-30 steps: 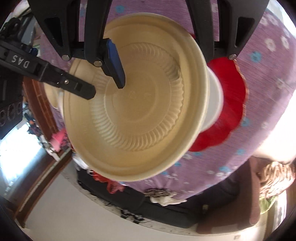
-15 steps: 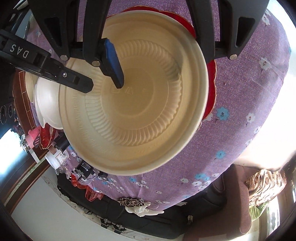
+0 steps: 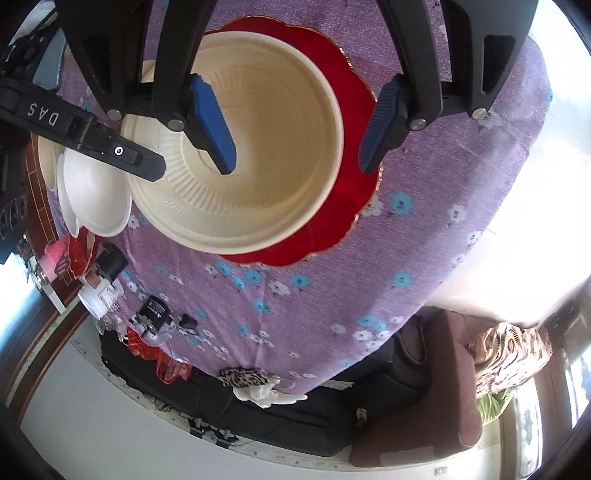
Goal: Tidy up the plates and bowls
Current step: 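Lower the cream bowl into the white bowl on the red plate, open both grippers, then move both grippers to the second red plate and grasp its rim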
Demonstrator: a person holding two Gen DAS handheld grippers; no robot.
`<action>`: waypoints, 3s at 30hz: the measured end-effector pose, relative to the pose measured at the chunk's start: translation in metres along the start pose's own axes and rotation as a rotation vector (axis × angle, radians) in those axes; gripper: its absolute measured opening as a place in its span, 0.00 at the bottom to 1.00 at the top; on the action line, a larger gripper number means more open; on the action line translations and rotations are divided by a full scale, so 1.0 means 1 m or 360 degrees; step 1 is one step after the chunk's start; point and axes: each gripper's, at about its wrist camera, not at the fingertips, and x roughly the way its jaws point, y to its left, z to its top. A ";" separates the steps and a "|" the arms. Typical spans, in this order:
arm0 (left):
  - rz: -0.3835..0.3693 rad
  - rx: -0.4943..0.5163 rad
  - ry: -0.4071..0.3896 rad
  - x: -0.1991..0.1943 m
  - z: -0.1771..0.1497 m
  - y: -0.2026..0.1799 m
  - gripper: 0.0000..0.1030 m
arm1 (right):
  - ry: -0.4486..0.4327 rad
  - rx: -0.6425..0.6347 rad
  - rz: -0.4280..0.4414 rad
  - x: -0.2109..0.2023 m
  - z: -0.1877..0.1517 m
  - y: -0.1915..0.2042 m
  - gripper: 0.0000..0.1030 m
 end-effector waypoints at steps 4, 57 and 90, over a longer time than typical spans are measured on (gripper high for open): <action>-0.0025 -0.0068 -0.0034 -0.010 0.001 0.014 0.66 | -0.0051 -0.0034 -0.0083 -0.002 -0.001 0.000 0.53; -0.0130 0.0360 -0.0662 -0.132 -0.060 -0.110 0.97 | -0.0783 0.0200 -0.0519 -0.237 -0.099 -0.147 0.57; -0.0244 0.0602 0.0010 0.081 0.109 -0.298 0.96 | -0.0457 0.0453 -0.0441 -0.167 0.090 -0.295 0.67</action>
